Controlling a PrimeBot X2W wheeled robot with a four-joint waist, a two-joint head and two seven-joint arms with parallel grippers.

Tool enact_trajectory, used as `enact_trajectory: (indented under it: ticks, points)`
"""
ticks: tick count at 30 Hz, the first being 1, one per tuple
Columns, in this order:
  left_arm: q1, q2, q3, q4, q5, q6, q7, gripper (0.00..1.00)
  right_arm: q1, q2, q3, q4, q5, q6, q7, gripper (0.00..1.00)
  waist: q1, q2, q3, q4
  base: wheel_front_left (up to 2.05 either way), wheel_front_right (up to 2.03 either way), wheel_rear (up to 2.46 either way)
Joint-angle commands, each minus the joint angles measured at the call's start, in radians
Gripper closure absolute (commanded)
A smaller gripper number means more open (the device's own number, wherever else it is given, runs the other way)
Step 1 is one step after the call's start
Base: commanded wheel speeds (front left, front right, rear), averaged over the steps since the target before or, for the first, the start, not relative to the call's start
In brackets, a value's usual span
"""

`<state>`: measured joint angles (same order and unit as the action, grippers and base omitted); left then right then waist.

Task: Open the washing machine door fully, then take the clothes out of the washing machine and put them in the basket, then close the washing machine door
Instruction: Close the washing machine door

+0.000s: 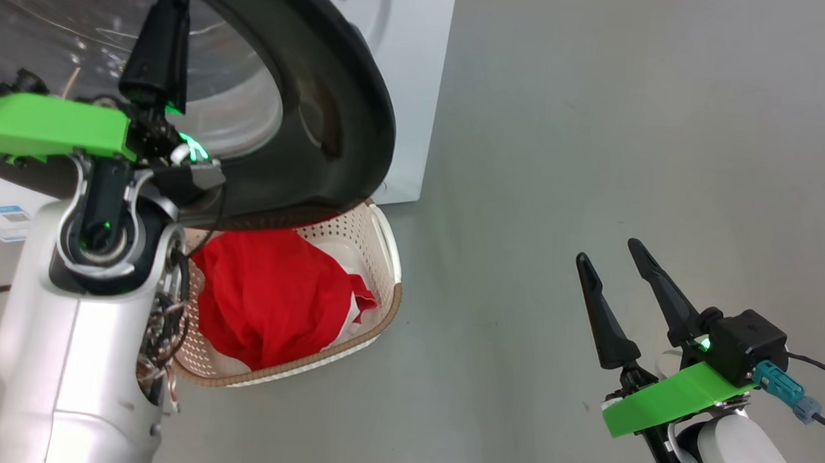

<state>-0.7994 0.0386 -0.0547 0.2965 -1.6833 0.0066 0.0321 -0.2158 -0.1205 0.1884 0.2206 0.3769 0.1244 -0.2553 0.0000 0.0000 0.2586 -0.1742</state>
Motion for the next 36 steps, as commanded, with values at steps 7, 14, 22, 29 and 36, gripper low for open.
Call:
enact_trajectory:
  ticks: [7,14,22,29,36]
  points:
    - [-0.009,0.02,0.01,0.016,-0.024,-0.059,0.037,0.98,-0.02,0.003,0.018,-0.019,0.003,0.006,-0.006,0.0,0.0,0.0,-0.008,0.004,0.0,0.0,0.0]
    - [0.094,0.019,-0.014,-0.017,-0.027,-0.087,0.051,0.0,-0.004,0.008,0.014,-0.014,0.003,0.006,-0.006,0.0,0.0,0.0,-0.047,0.03,0.0,0.0,0.0]
    - [0.247,0.065,-0.029,-0.037,0.12,-0.123,-0.052,0.0,0.021,0.012,0.013,-0.006,-0.001,0.006,-0.006,0.0,0.0,0.0,-0.124,0.064,0.0,0.0,0.0]
    - [0.385,0.173,-0.122,-0.035,0.417,-0.133,-0.197,0.0,0.051,0.02,0.008,-0.002,-0.008,0.006,-0.006,0.0,0.0,0.0,-0.19,0.077,0.0,0.0,0.0]
    - [0.553,0.221,-0.111,-0.045,0.559,-0.135,-0.281,0.0,0.08,0.026,-0.009,-0.014,-0.014,0.006,-0.006,0.0,0.0,0.0,-0.241,0.071,0.0,0.0,0.0]
